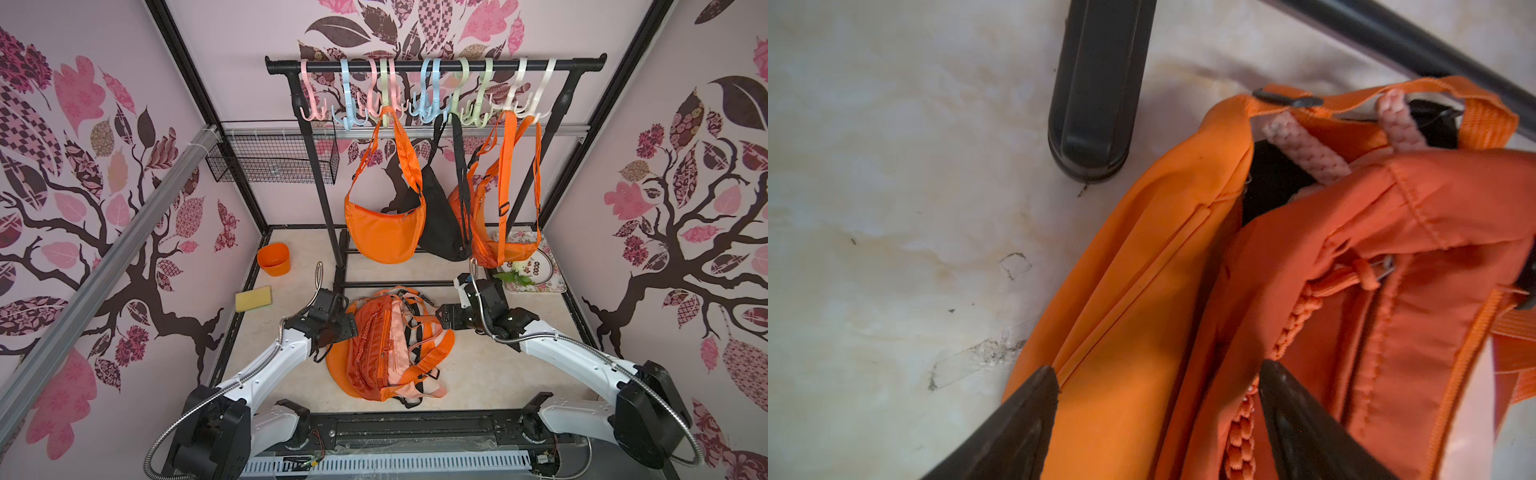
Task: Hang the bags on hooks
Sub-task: Pick up the bag from the bag.
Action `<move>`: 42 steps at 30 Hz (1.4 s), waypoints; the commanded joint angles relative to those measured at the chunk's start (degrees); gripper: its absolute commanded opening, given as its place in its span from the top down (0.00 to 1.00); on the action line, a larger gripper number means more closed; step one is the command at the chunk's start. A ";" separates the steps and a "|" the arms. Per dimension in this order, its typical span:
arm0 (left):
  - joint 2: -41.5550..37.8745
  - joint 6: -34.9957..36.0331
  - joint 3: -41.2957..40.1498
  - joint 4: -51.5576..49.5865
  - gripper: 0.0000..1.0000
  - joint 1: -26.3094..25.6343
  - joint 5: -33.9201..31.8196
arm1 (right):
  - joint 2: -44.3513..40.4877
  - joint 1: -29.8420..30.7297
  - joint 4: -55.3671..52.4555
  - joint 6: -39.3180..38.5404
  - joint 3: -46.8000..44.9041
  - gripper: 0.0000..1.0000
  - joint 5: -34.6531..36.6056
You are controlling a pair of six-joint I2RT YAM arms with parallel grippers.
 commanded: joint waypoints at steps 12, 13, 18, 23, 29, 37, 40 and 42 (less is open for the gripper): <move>5.26 -2.80 -1.01 4.54 0.59 -5.48 -0.76 | -1.06 -0.12 -2.07 -0.30 3.04 0.14 2.44; 4.57 -2.63 -0.49 3.89 0.73 -5.70 -1.59 | -1.44 -0.12 -2.24 -0.39 3.15 0.14 2.88; 0.22 -0.35 2.71 -0.30 1.00 -5.62 -5.65 | -3.14 -0.92 -2.98 -0.76 2.76 0.13 4.34; -5.35 1.26 6.10 -0.45 1.00 -5.79 -1.58 | -5.27 -2.64 -2.85 -0.76 1.54 0.14 3.84; -13.10 2.61 11.82 0.54 1.00 -6.14 2.08 | -8.17 -2.60 -2.66 -4.37 0.51 0.14 2.89; -16.82 5.90 21.30 -2.82 1.00 -6.08 4.26 | -8.34 -2.60 -0.22 -6.15 -1.03 0.14 -6.00; -16.96 7.07 24.11 -4.69 1.00 -6.08 3.02 | -6.85 -2.54 1.10 -5.47 -1.90 0.14 -8.01; -17.03 7.67 24.94 -5.69 1.00 -6.06 2.01 | -5.66 -2.52 1.84 -4.94 -2.34 0.14 -9.57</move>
